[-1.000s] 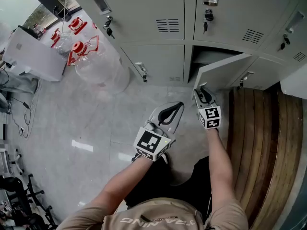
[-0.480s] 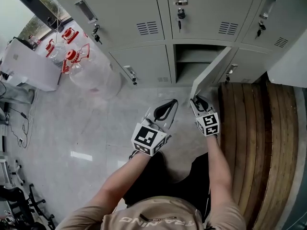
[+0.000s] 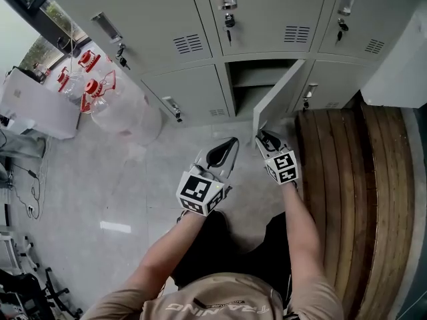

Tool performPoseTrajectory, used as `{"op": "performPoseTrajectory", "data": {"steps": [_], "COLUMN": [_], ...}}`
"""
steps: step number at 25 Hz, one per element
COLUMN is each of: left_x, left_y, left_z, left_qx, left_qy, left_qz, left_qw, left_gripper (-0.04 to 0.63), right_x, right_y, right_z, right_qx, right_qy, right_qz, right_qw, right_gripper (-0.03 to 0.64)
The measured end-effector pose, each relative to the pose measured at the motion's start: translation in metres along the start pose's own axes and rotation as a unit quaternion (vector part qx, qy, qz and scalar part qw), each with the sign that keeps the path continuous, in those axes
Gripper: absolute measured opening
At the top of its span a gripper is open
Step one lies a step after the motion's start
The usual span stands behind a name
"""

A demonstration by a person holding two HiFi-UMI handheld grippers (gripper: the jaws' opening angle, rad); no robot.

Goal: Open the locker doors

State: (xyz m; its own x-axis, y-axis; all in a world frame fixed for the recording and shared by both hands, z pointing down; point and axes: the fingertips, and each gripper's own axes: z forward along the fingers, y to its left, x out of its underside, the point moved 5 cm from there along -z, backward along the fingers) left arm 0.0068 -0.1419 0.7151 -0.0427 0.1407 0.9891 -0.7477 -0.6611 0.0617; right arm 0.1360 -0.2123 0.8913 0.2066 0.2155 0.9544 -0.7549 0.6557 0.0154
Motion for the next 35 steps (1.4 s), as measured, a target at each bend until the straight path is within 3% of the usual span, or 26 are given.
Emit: {"op": "performPoseTrajectory", "data": {"steps": [5,11,12,18,35], "left_x": [0.001,0.001,0.001,-0.001,0.001], "left_y": [0.001,0.003,0.003,0.001,0.015], "left_z": [0.0,-0.003,-0.003,-0.002,-0.005], "left_qx": [-0.003,-0.007,-0.008,-0.006,-0.01], "left_qy": [0.002,0.004,0.003,0.001,-0.004], "left_qz": [-0.004,-0.007,-0.009,0.001,-0.019], "left_qw": [1.0,0.9999,0.9999,1.0,0.9998], "left_gripper": [0.006,0.006,0.006,0.006,0.006], "right_x": [0.0,0.003,0.005,0.018,-0.014], "right_y": [0.0,-0.007,-0.01,-0.009,0.01], "right_z": [-0.003,-0.013,-0.018,-0.034,0.021], "right_qx": [-0.002,-0.034,-0.034,-0.046,-0.013], "right_qy": [-0.003,-0.003,-0.006,0.003,-0.012], "right_qz": [0.005,0.007,0.01,-0.006,0.0], "right_qw": [1.0,0.999,0.999,0.999,1.0], "right_gripper": [0.089,0.089,0.008,0.008,0.012]}}
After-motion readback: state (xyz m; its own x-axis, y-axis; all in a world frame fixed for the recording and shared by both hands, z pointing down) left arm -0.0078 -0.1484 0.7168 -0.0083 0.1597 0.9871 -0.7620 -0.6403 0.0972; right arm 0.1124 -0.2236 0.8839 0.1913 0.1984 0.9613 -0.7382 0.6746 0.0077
